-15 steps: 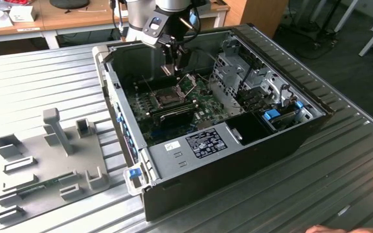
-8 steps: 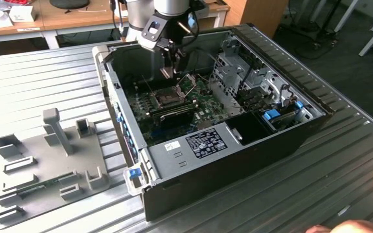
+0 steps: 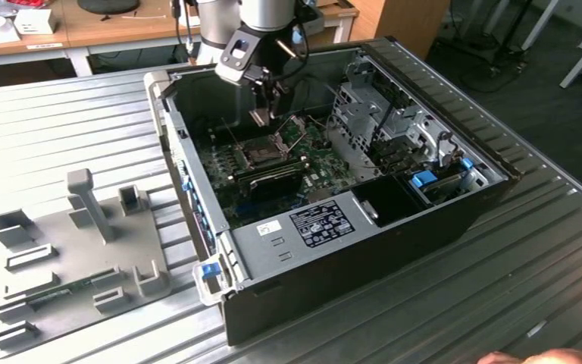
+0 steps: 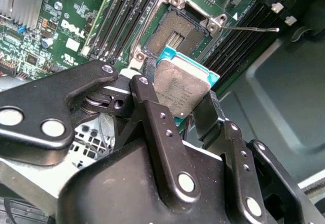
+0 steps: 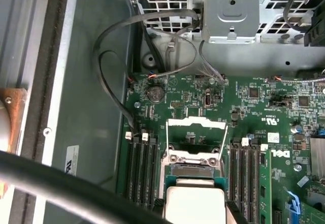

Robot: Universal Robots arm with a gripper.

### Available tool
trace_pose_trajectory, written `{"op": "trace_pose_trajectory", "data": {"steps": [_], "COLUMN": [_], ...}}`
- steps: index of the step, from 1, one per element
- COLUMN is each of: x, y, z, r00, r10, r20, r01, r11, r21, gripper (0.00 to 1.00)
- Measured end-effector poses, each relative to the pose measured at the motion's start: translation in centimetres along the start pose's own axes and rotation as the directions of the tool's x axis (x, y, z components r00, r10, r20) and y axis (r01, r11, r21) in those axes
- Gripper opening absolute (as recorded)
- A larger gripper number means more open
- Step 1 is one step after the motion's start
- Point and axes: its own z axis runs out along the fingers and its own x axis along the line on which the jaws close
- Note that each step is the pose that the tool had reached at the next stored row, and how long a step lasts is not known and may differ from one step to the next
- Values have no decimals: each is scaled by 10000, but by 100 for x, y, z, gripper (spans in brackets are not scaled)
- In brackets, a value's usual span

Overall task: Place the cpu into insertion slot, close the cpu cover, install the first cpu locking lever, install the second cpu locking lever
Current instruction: 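Place the cpu into insertion slot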

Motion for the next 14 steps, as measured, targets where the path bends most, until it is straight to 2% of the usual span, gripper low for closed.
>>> {"op": "trace_pose_trajectory", "data": {"steps": [7,14], "x": [1,1], "y": [-40,-56], "z": [54,58], "r00": [10000,10000], "r10": [9,13], "r20": [44,47], "r01": [-9,-13], "r11": [10000,10000], "r21": [1,2], "gripper": [54,54]}}
